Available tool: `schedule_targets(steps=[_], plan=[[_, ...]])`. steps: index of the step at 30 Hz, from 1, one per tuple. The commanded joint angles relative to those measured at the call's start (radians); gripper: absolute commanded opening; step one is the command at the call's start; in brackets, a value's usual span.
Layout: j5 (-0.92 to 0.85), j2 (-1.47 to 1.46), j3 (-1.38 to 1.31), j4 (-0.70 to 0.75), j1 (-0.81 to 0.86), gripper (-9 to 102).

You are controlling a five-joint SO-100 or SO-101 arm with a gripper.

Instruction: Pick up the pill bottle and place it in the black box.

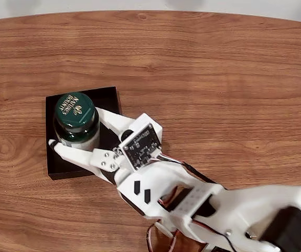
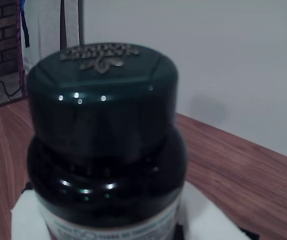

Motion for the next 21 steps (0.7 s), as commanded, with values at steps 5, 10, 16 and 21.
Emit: schedule_targets(steps=[5, 10, 16, 21], plan=[[0.009, -0.207, -0.192, -0.175, 0.017, 13], [0.008, -0.305, -0.239, -0.229, 0.031, 13], [0.011, -0.405, -0.282, -0.281, 0.041, 13], [0.012, -0.497, -0.318, -0.324, 0.046, 13]])
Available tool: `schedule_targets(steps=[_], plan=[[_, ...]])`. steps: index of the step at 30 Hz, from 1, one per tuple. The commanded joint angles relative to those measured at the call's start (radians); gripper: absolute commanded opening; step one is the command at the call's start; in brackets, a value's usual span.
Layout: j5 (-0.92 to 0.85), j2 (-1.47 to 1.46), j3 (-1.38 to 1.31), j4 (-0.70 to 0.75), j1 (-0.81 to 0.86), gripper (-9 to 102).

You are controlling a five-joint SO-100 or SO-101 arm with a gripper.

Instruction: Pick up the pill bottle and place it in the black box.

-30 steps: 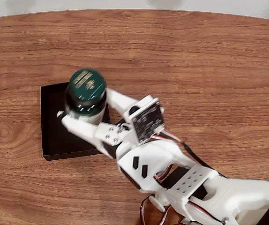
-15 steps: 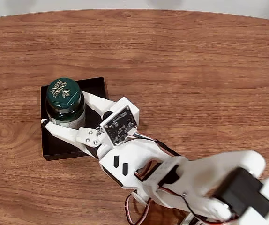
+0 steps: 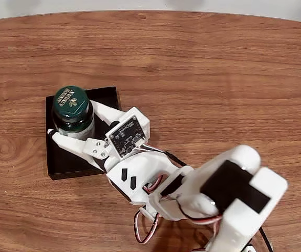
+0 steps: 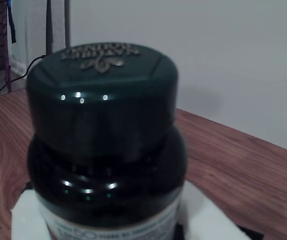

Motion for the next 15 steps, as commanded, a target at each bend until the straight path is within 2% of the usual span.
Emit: schedule_targets(steps=[1, 6, 15], plan=[[0.014, -0.035, -0.103, -0.086, 0.017, 13], [0.025, -0.164, -0.161, -0.153, 0.032, 13], [0.025, -0.235, -0.186, -0.17, 0.037, 13]])
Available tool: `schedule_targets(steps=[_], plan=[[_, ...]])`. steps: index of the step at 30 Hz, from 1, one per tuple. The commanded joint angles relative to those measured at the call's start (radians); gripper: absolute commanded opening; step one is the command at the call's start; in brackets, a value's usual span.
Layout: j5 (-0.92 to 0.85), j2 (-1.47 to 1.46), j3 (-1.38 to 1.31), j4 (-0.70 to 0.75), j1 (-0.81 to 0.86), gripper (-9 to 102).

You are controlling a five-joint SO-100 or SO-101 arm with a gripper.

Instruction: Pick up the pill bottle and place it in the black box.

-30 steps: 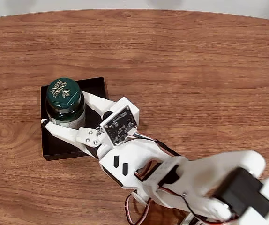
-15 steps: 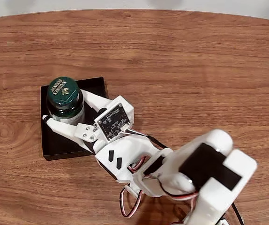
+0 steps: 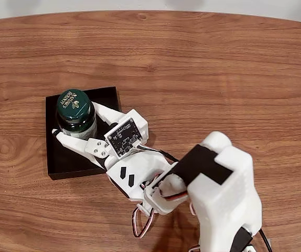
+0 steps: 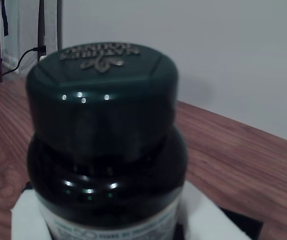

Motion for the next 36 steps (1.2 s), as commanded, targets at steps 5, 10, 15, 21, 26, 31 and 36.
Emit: schedule_targets(steps=[5, 10, 15, 21, 26, 31, 36], plan=[[0.012, -0.034, -0.086, -0.077, 0.008, 13], [0.02, -0.092, -0.115, -0.095, 0.008, 13], [0.018, -0.109, -0.121, -0.097, 0.006, 13], [0.02, -0.126, -0.13, -0.097, 0.006, 13], [0.021, -0.149, -0.149, -0.098, 0.011, 13], [0.021, -0.163, -0.158, -0.098, 0.014, 13], [0.02, -0.167, -0.158, -0.094, 0.014, 15]])
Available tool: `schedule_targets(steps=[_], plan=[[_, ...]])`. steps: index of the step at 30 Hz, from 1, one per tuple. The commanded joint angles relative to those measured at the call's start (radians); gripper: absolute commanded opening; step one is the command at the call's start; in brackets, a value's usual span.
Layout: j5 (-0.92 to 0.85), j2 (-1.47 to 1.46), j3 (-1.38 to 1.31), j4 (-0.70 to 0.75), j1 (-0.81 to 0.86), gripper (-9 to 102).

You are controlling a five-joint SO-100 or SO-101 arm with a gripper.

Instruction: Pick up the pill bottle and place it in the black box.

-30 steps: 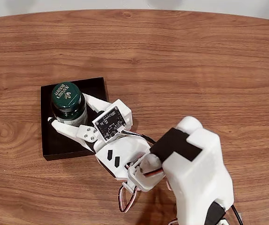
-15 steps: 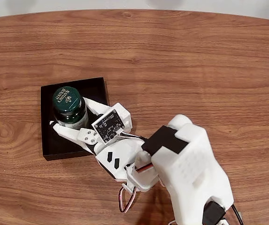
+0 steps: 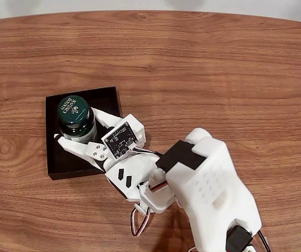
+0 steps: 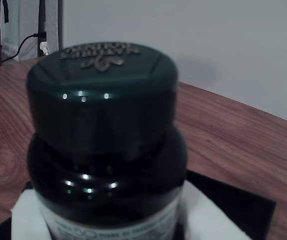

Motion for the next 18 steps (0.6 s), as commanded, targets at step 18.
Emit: schedule_targets(steps=[18], plan=[[-0.003, 0.028, -0.031, 0.104, 0.025, 41]])
